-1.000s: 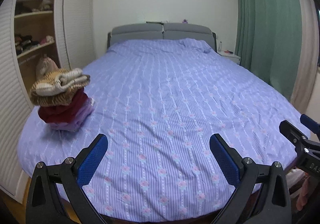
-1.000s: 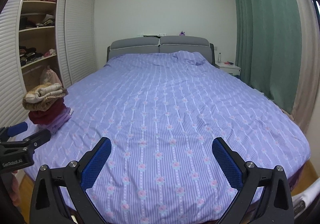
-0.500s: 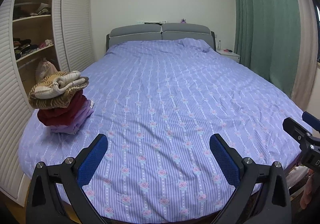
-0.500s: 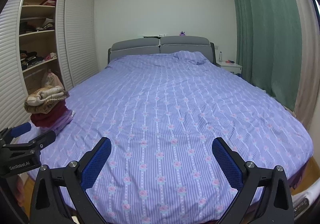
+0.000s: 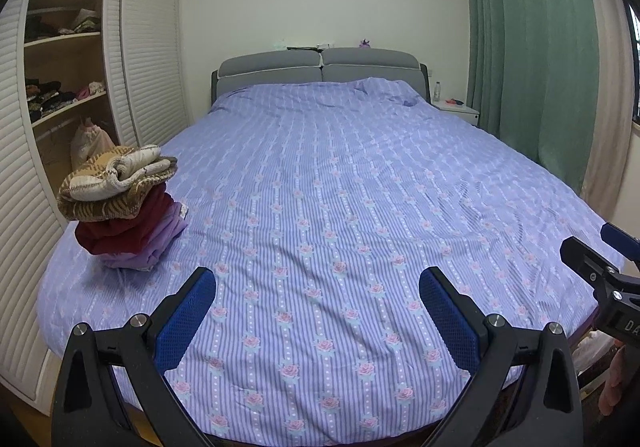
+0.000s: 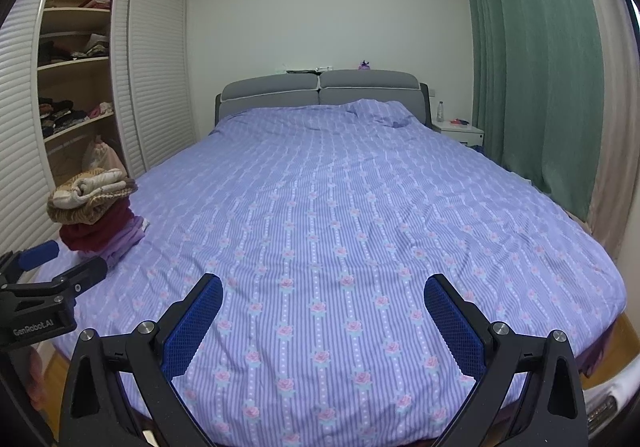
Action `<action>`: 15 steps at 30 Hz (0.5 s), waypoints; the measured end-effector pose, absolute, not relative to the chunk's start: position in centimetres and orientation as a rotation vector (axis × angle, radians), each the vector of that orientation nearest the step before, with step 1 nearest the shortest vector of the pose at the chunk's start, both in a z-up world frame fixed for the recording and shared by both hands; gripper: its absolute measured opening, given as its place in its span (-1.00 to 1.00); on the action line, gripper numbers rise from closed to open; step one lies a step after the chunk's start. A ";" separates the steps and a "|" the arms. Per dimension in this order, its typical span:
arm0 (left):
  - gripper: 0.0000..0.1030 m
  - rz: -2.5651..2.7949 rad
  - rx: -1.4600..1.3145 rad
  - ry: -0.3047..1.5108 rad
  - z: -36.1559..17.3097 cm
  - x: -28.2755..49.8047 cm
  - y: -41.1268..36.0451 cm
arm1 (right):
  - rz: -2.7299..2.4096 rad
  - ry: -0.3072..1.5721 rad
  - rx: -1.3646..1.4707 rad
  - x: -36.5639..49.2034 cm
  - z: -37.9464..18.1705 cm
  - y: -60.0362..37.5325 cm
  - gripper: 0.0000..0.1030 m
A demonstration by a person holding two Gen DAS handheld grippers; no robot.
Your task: Fold small clothes
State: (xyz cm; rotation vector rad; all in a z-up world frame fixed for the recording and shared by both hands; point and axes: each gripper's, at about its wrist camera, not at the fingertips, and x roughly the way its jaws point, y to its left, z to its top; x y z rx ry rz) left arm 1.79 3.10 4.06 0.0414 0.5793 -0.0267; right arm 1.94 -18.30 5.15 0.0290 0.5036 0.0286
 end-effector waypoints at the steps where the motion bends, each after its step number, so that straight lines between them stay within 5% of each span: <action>1: 1.00 -0.026 0.040 0.581 4.1 1.8 3.1 | 0.030 0.503 0.029 1.9 5.1 -18.3 0.97; 15: 1.00 -0.059 0.037 0.599 4.1 1.8 3.2 | 0.032 0.510 0.026 1.9 5.1 -18.3 0.97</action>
